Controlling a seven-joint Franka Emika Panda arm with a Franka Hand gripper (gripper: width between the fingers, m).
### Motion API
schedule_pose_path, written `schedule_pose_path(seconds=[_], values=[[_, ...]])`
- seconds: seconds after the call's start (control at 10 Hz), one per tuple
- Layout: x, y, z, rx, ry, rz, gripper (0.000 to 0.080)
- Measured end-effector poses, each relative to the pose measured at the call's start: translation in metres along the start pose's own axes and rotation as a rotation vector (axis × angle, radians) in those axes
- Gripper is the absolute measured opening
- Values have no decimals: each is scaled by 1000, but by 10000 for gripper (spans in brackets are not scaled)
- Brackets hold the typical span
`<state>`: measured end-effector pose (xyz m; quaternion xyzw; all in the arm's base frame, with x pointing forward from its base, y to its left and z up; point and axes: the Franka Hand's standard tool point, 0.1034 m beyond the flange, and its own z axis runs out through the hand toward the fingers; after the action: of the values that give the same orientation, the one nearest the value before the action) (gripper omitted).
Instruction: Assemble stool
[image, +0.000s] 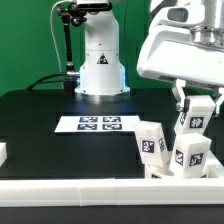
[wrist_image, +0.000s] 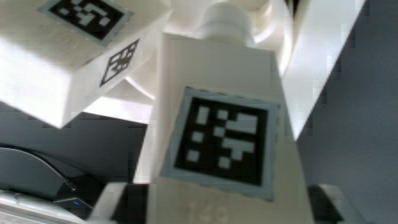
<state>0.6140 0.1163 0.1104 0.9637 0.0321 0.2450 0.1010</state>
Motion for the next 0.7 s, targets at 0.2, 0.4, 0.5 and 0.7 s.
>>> schedule_pose_path(seconds=[0.2, 0.4, 0.5, 0.7], values=[[-2, -1, 3, -4, -4, -5, 327], [-5, -4, 6, -6, -8, -13, 327], [-7, -4, 8, -8, -11, -16, 327], [-8, -4, 9, -9, -13, -18, 327]])
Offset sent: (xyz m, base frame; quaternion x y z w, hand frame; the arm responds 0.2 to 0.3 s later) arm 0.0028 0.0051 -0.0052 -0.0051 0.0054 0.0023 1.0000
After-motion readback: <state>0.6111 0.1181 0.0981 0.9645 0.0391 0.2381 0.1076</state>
